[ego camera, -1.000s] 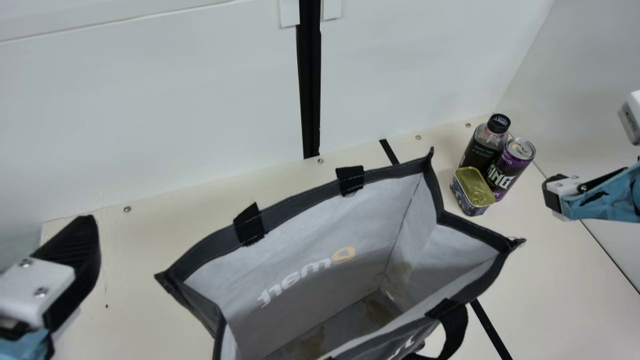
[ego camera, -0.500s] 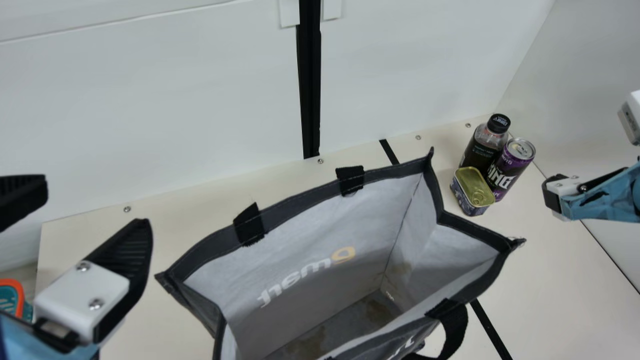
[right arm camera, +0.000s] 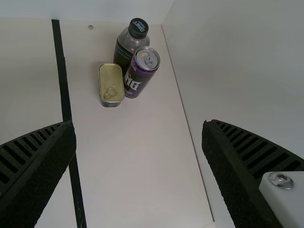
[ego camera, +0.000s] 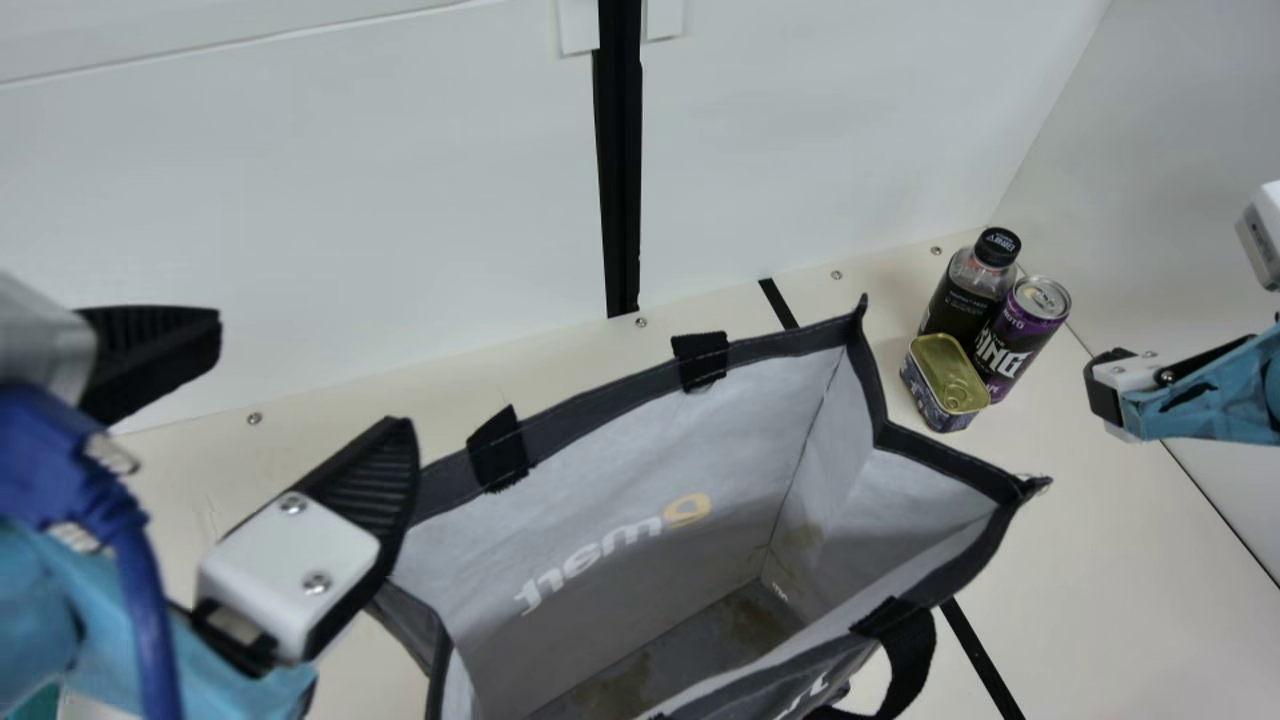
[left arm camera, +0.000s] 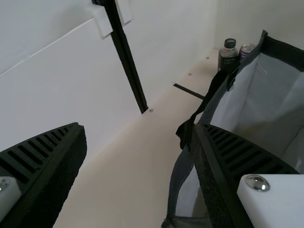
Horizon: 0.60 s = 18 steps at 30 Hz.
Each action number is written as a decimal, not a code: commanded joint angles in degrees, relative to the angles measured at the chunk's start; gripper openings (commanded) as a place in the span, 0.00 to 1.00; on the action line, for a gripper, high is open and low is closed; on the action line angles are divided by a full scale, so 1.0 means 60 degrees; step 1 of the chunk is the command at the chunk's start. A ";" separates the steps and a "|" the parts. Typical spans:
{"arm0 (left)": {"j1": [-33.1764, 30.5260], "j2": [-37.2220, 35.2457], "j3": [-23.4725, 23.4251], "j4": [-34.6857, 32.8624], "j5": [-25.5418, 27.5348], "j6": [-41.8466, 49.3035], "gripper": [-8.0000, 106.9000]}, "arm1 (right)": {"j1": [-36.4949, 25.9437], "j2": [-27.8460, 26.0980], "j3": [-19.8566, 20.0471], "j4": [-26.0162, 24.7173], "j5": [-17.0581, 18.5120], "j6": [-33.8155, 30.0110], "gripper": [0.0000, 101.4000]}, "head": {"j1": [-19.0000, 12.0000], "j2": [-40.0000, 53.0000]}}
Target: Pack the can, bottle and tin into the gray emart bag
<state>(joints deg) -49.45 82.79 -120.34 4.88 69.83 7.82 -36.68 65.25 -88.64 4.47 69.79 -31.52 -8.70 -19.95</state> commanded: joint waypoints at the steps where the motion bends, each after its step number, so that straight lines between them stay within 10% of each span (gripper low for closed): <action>1: -0.0075 0.0120 -0.0127 -0.0050 0.0012 0.0046 0.85 | 0.0000 0.0000 0.0000 0.0000 0.0000 0.0000 0.90 | -0.0216 -0.0008; 18: -0.0511 0.0958 -0.0501 -0.0896 0.0012 0.0962 0.85 | 0.0000 0.0000 0.0000 0.0000 0.0000 0.0000 0.90 | -0.0216 -0.0008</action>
<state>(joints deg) -52.50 88.35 -123.32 -0.31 69.92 13.36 -36.68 65.25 -88.64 4.47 69.79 -31.52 -8.70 -19.86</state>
